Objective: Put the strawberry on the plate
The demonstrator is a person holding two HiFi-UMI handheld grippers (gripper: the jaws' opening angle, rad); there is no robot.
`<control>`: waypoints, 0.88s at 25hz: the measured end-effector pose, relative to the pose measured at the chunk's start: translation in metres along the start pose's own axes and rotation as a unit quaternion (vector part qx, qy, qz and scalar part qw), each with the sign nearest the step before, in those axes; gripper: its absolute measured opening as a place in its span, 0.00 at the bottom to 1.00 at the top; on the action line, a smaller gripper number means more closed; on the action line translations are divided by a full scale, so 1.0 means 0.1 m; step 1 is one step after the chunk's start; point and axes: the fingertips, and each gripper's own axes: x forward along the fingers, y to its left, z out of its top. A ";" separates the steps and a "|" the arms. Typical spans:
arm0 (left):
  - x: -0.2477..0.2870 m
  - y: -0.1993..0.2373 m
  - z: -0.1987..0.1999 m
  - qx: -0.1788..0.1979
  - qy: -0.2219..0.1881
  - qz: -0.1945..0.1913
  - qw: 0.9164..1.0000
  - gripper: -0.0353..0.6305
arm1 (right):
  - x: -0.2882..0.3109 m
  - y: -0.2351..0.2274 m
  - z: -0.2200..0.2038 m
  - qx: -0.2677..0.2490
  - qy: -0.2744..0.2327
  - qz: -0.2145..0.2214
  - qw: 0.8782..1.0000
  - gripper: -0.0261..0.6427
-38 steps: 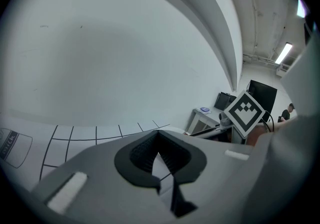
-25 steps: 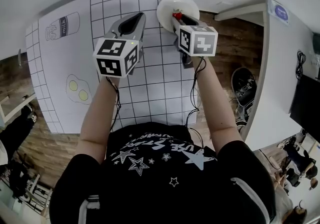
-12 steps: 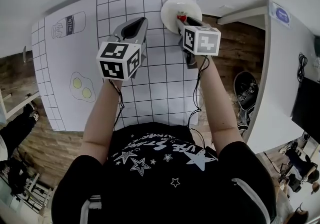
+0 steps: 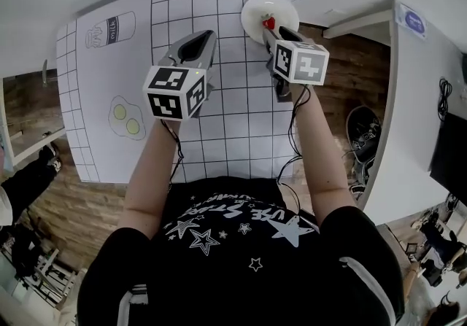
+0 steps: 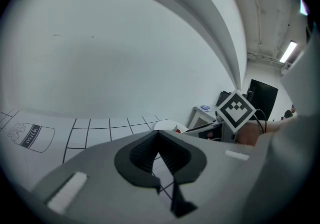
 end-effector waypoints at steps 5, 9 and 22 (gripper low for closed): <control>-0.19 -0.04 -0.01 0.003 -0.002 -0.014 1.000 0.06 | -0.20 0.17 -0.03 0.010 -0.011 -0.005 1.000 0.27; -0.34 -0.08 -0.04 0.003 -0.005 -0.031 1.000 0.06 | -0.38 0.34 0.01 0.016 -0.037 -0.008 0.999 0.27; -1.20 0.02 -0.06 0.015 -0.038 -0.053 0.998 0.06 | -0.94 1.07 0.01 0.011 -0.089 -0.026 0.996 0.14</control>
